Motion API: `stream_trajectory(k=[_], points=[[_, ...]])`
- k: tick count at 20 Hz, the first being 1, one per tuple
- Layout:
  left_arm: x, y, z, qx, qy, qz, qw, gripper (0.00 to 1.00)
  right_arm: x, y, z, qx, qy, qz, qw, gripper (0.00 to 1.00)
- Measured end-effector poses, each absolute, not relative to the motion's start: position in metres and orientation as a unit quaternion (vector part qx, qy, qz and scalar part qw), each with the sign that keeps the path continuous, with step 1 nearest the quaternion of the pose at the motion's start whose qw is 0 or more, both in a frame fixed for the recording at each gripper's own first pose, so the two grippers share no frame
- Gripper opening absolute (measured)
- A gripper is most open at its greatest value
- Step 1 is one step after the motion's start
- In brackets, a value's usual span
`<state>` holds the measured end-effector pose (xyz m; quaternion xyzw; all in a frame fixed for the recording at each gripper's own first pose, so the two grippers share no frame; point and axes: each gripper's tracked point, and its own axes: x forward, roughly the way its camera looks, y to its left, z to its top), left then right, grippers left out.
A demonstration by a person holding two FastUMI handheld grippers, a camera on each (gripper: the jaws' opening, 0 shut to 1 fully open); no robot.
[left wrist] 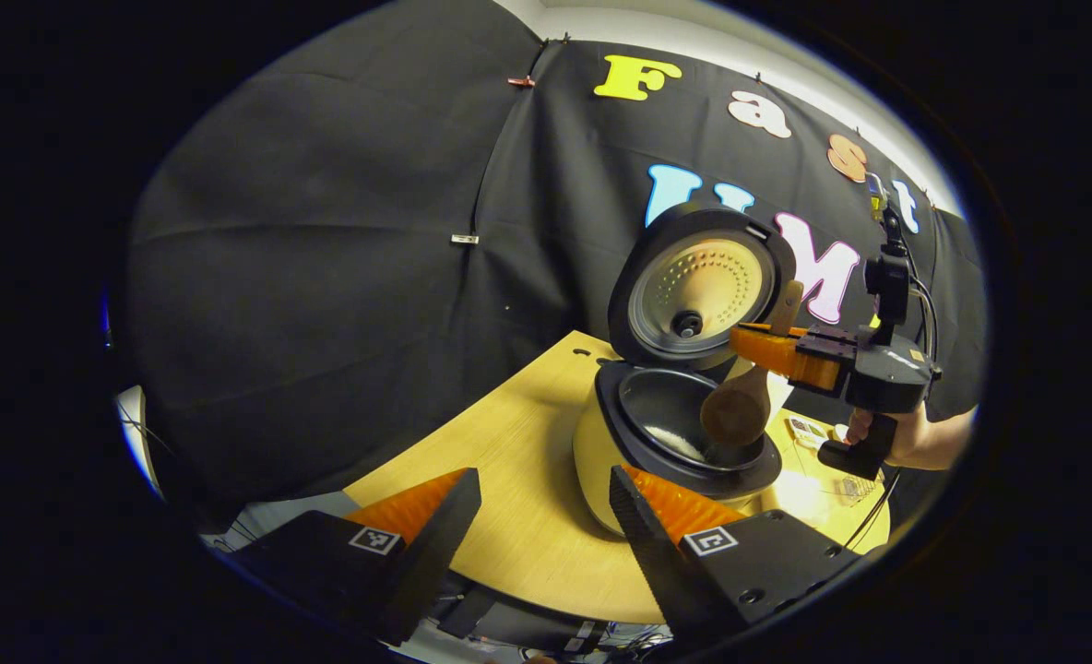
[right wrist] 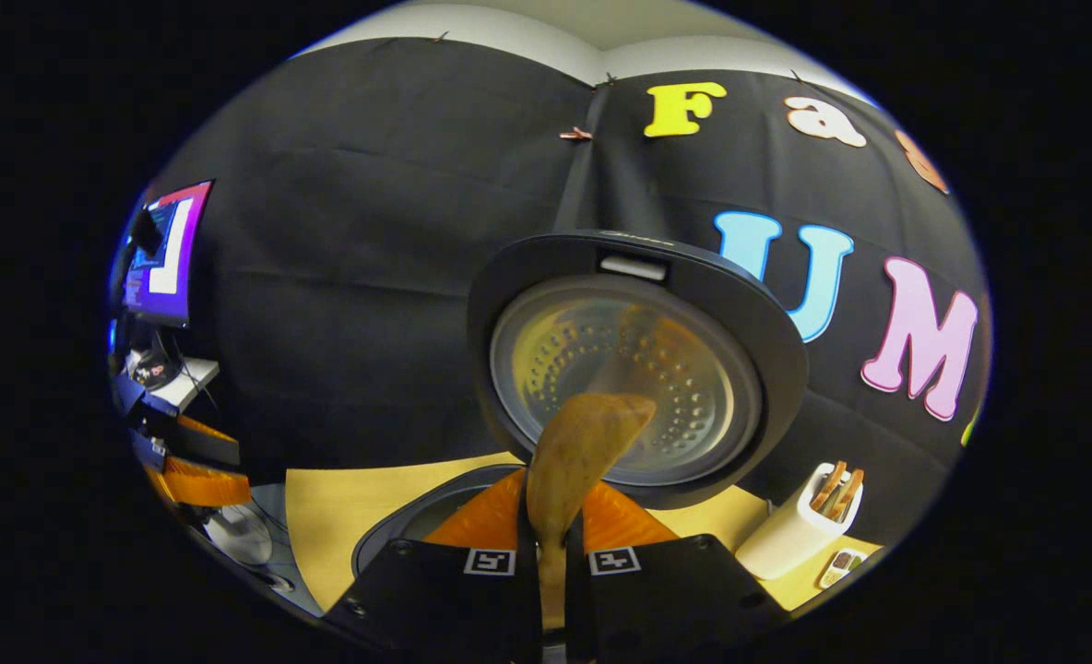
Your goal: Close the left gripper, press the button to open the rice cooker; take a wooden spoon from the chopstick holder with the right hand, scoop a spoonful of rice and pour it into the rice cooker, then put the wooden spoon back into the chopstick holder.
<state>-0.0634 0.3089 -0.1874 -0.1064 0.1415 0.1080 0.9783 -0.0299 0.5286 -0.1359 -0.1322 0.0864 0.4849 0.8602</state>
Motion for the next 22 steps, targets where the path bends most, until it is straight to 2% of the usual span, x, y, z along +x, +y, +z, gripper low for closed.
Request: stream_trajectory(k=[3,8,9,10,16,22], points=[[-0.064,0.303,-0.185,-0.095,0.14,0.104,0.98,0.96,-0.032,0.527,-0.14,-0.136,0.093,0.486,0.858,0.14],[-0.064,0.289,-0.177,-0.082,0.137,0.094,0.983,0.95,-0.015,0.51,-0.117,-0.056,0.118,0.451,0.883,0.14],[-0.064,0.286,-0.177,-0.085,0.138,0.093,0.982,0.93,-0.011,0.502,-0.108,-0.031,0.123,0.437,0.89,0.14],[-0.063,0.283,-0.176,-0.092,0.138,0.092,0.982,0.95,-0.006,0.493,-0.098,-0.005,0.126,0.424,0.897,0.14],[-0.048,0.238,-0.168,-0.102,0.137,0.049,0.984,0.96,0.028,0.414,-0.054,0.095,0.122,0.336,0.929,0.14],[-0.03,0.182,-0.156,-0.114,0.145,0.0,0.983,0.96,0.068,0.272,-0.049,0.149,0.135,0.192,0.961,0.14]])
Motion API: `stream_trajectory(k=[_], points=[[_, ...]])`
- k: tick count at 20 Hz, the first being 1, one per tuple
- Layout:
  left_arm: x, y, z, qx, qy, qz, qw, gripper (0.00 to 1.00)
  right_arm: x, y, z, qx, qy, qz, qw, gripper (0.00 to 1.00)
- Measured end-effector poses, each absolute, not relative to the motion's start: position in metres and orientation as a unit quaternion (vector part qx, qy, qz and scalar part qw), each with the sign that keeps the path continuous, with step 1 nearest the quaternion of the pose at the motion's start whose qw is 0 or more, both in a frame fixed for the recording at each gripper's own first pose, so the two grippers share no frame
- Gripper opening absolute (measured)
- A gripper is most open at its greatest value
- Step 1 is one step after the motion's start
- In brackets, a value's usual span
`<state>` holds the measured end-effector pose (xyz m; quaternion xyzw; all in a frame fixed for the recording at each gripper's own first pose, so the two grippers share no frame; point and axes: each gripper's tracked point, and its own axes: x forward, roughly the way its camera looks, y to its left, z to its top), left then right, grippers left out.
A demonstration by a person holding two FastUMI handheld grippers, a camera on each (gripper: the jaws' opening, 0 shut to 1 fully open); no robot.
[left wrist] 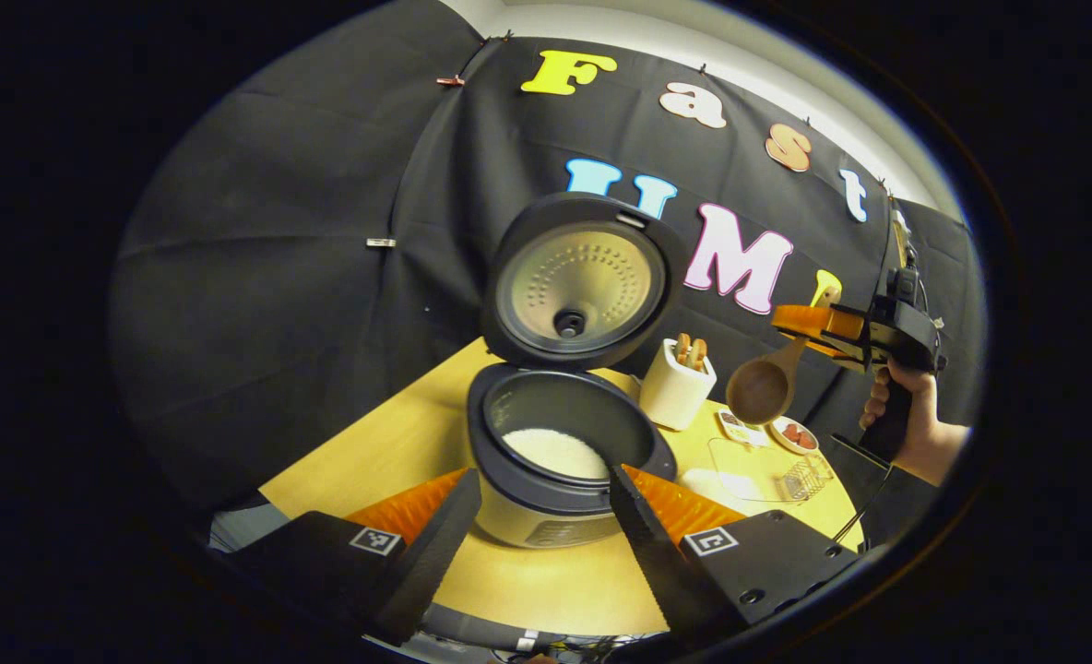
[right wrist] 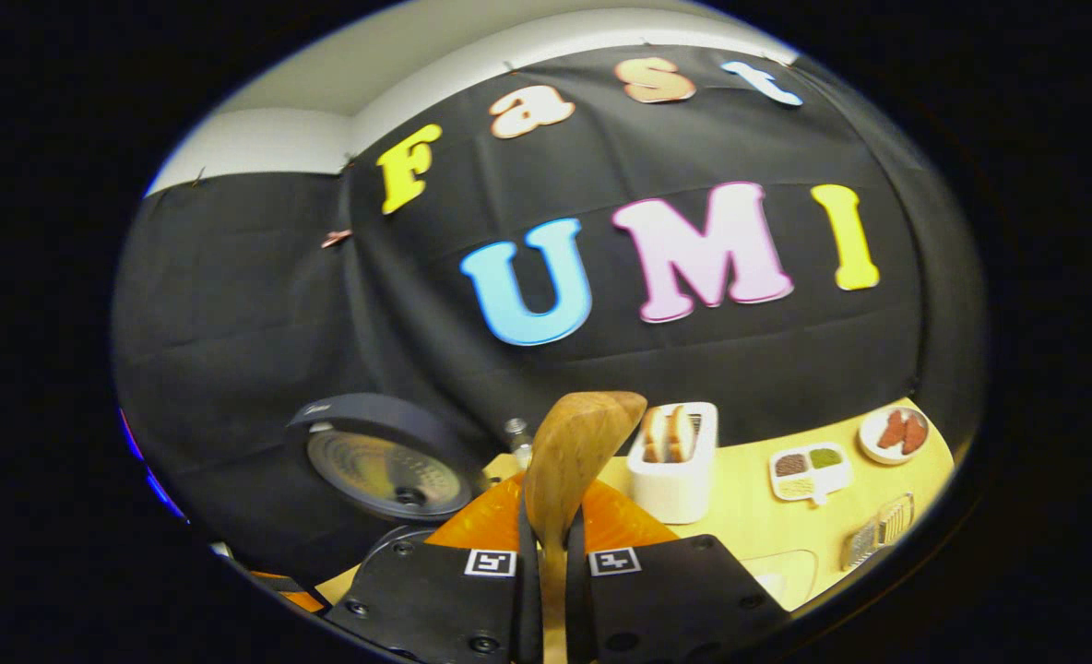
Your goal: Close the left gripper, press the button to open the rice cooker; take a wooden spoon from the chopstick holder with the right hand, scoop a spoonful of rice and pour it into the rice cooker, then put the wooden spoon back into the chopstick holder.
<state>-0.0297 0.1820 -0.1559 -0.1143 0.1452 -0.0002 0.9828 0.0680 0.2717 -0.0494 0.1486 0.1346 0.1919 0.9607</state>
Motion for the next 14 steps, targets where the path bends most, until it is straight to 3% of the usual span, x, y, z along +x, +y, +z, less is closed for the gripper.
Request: stream_trajectory(k=[8,14], points=[[0.009,0.112,-0.138,-0.135,0.126,-0.036,0.982,0.95,0.102,0.057,-0.047,0.228,0.126,-0.001,0.965,0.14],[0.034,0.074,-0.123,-0.112,0.123,-0.025,0.986,0.95,0.113,-0.048,-0.072,0.256,0.13,-0.076,0.955,0.14]])
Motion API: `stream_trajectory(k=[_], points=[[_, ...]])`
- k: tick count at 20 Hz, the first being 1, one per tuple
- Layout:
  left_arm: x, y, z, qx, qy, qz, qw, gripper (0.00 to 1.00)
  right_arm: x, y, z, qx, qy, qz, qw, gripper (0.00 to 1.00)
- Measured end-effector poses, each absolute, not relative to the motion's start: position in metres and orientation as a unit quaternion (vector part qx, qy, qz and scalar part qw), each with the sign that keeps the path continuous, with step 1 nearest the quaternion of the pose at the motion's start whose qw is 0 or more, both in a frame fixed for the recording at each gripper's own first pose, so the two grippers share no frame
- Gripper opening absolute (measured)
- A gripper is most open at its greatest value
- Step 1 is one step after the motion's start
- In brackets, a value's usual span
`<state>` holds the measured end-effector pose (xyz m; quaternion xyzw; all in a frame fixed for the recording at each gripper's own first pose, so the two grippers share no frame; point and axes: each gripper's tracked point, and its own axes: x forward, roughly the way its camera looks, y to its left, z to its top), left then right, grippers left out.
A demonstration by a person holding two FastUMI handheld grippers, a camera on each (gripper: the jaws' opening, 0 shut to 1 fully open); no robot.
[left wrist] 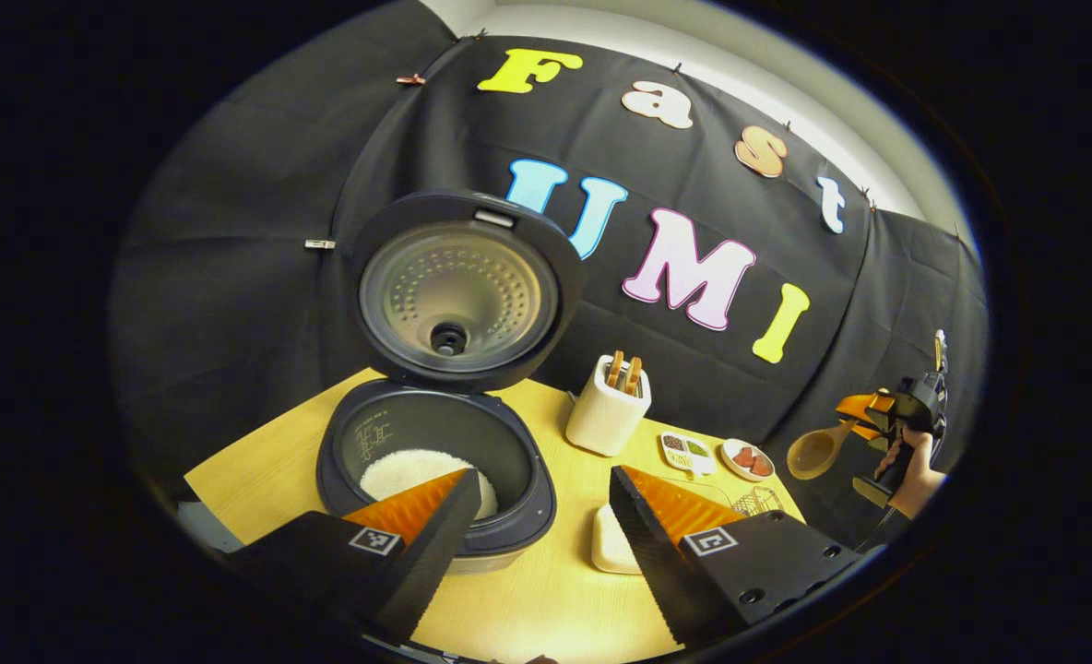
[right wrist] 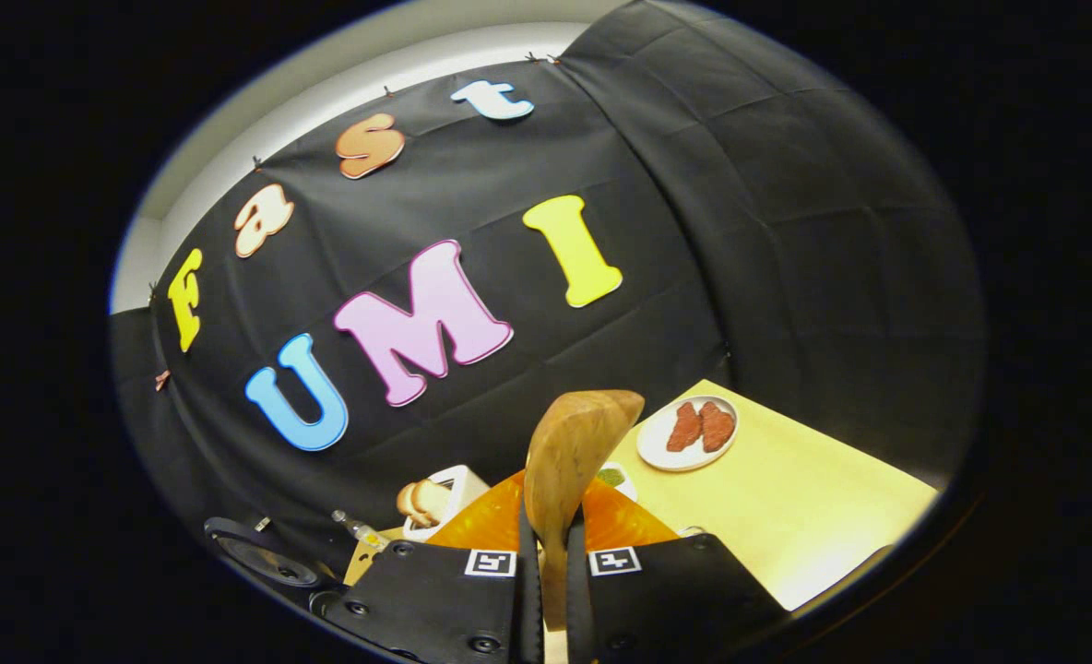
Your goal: Close the left gripper, press the button to open the rice cooker; take a wooden spoon from the chopstick holder with the right hand, scoop a spoonful of rice and pour it into the rice cooker, then put the wooden spoon back into the chopstick holder.
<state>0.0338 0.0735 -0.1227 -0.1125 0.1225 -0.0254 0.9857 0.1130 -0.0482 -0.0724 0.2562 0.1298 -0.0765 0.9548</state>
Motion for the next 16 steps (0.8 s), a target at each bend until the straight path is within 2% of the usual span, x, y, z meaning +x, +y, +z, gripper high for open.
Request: stream_trajectory(k=[3,8,12,16], points=[[0.039,0.066,-0.115,-0.098,0.119,0.009,0.988,0.96,0.124,-0.078,-0.101,0.263,0.148,-0.095,0.949,0.14],[0.031,0.076,-0.091,-0.043,0.085,0.117,0.989,0.95,0.143,-0.105,-0.165,0.259,0.193,-0.105,0.94,0.14],[0.021,0.068,-0.092,-0.053,0.093,0.15,0.983,0.95,0.151,-0.116,-0.218,0.259,0.229,-0.108,0.932,0.14],[0.01,0.063,-0.088,-0.049,0.094,0.177,0.979,0.95,0.153,-0.107,-0.249,0.24,0.258,-0.087,0.932,0.14]])
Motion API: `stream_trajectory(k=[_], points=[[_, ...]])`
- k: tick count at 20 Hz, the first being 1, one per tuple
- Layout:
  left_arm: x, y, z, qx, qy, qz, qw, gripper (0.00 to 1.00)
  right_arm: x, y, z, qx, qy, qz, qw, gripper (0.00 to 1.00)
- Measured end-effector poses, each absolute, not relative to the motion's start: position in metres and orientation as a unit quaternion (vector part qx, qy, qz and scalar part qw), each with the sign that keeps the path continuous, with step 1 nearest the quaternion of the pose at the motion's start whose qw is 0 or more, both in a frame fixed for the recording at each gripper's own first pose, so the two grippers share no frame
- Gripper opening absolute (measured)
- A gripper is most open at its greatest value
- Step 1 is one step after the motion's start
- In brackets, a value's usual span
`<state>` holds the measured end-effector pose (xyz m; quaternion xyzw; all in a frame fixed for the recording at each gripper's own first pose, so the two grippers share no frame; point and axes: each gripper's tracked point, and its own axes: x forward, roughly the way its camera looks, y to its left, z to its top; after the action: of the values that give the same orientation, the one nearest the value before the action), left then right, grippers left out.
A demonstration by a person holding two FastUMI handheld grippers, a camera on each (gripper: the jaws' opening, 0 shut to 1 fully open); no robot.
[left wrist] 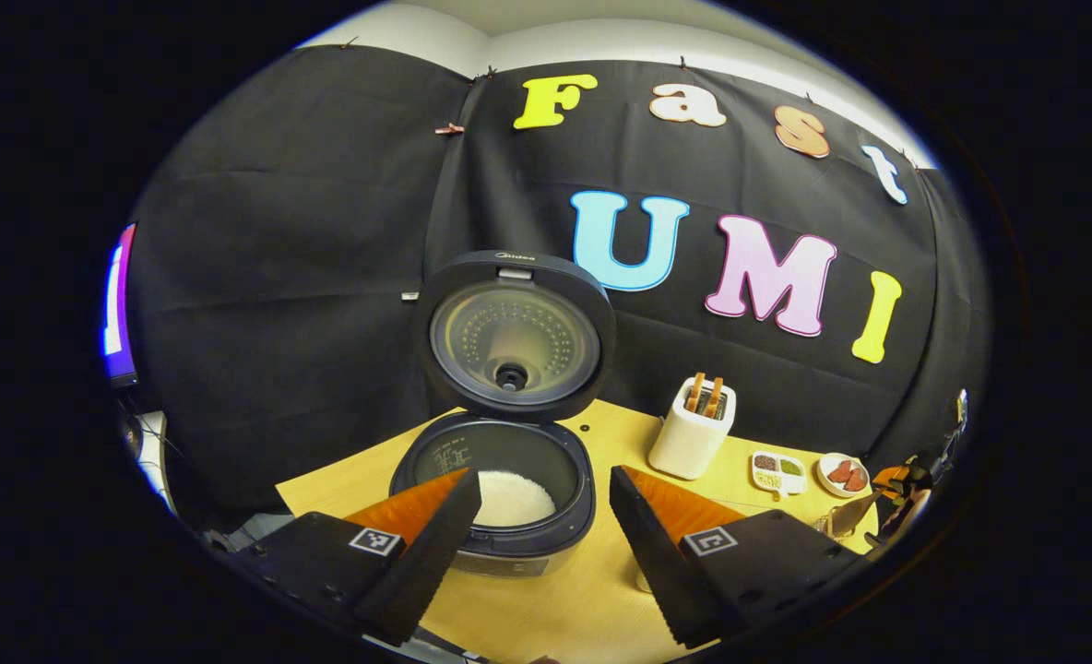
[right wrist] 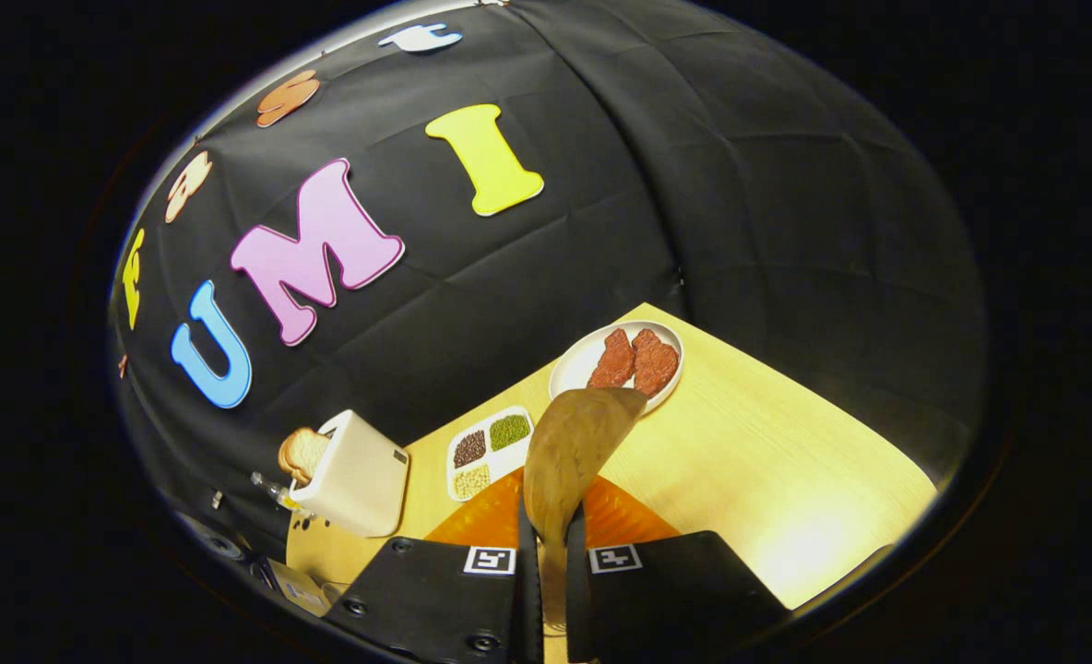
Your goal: Close the left gripper, press the button to open the rice cooker; take a wooden spoon from the chopstick holder with the right hand, scoop a spoonful of rice and pour it into the rice cooker, then put the wooden spoon back into the chopstick holder.
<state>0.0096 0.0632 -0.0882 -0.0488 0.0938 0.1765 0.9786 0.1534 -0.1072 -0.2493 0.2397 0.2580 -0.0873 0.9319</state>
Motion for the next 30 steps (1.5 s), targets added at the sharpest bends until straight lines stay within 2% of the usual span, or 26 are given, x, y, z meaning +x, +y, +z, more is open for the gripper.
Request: stream_trajectory(k=[6,9,14,21,30], points=[[0.003,0.059,-0.061,-0.034,0.062,0.196,0.978,0.95,0.145,-0.097,-0.282,0.249,0.292,-0.08,0.92,0.18],[0.003,0.068,-0.033,-0.014,0.031,0.211,0.977,0.95,0.14,-0.096,-0.27,0.248,0.28,-0.07,0.925,0.25],[0.011,0.095,0.026,0.027,-0.047,0.23,0.972,0.95,0.111,-0.101,-0.251,0.209,0.266,-0.061,0.939,0.99],[0.053,0.107,0.082,0.073,-0.101,0.192,0.973,0.95,0.055,-0.097,-0.214,0.143,0.227,-0.068,0.961,0.99],[0.132,0.133,0.099,0.083,-0.129,0.113,0.982,0.92,-0.025,-0.055,-0.157,0.077,0.178,-0.059,0.979,0.98]])
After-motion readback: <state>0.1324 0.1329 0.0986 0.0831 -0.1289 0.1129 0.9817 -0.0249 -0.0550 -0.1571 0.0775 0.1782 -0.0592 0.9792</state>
